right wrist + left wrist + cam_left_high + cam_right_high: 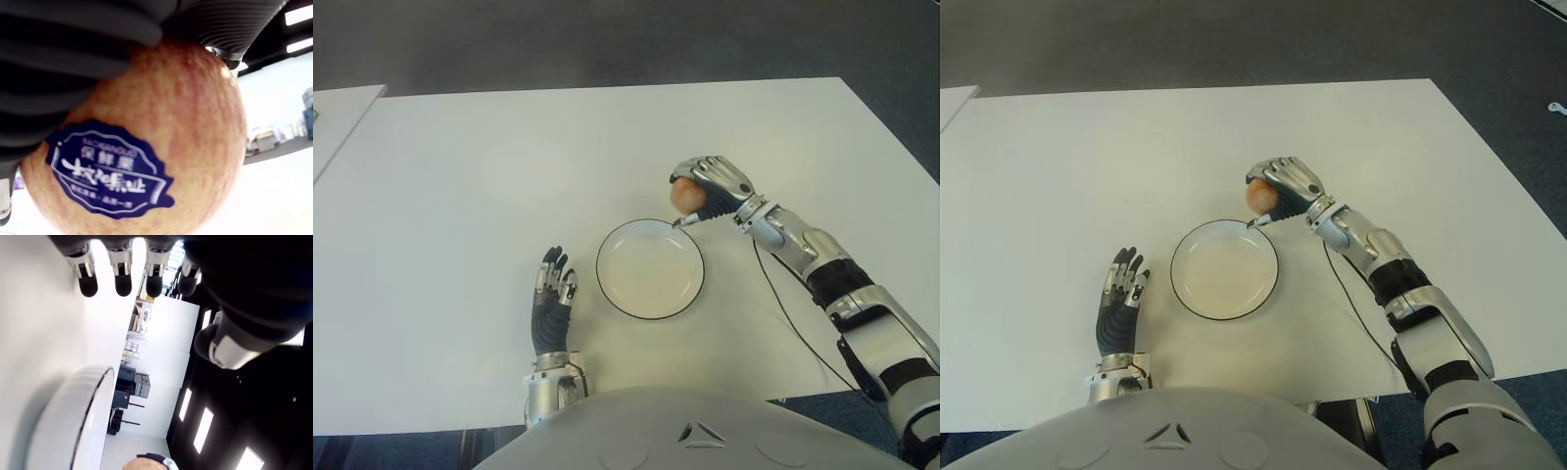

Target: Put the apples into the plate.

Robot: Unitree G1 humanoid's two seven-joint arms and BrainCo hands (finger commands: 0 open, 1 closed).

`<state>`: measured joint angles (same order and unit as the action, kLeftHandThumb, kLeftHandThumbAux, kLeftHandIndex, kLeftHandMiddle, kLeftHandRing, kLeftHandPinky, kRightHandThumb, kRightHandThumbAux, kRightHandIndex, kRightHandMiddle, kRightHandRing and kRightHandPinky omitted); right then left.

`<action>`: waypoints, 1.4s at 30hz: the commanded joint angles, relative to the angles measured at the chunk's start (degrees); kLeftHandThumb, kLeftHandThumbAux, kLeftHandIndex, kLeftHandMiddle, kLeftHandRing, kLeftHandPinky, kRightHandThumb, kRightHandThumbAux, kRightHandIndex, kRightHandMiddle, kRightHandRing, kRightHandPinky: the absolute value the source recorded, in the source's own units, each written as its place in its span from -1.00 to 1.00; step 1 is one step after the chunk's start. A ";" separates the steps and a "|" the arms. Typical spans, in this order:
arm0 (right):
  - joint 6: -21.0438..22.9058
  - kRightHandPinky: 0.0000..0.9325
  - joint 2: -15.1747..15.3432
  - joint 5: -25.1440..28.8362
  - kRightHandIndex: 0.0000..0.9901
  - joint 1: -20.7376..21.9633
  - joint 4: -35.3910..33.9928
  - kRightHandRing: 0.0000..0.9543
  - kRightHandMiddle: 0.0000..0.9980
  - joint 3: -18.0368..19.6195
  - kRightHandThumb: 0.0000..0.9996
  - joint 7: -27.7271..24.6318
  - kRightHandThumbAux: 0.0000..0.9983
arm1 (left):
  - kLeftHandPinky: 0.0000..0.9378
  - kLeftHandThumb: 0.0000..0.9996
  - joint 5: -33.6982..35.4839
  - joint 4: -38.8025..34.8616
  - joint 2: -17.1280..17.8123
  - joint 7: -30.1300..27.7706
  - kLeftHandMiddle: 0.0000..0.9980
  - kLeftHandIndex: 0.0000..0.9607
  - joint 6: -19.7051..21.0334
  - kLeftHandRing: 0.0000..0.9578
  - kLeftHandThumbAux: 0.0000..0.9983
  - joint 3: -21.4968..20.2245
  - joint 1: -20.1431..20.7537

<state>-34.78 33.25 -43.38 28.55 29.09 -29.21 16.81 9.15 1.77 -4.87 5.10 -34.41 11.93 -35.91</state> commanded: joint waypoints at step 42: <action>-19.53 0.79 3.83 -6.64 -0.09 -10.44 -27.13 0.73 -0.01 -2.21 0.69 -20.10 0.34 | -1.00 -0.73 -6.81 1.46 -3.01 3.04 -1.00 -1.00 -1.61 -1.00 0.27 -0.60 0.91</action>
<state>-53.35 37.24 -51.31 18.34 2.44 -30.98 -2.11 3.28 3.31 -5.21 6.95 -36.97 11.49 -34.87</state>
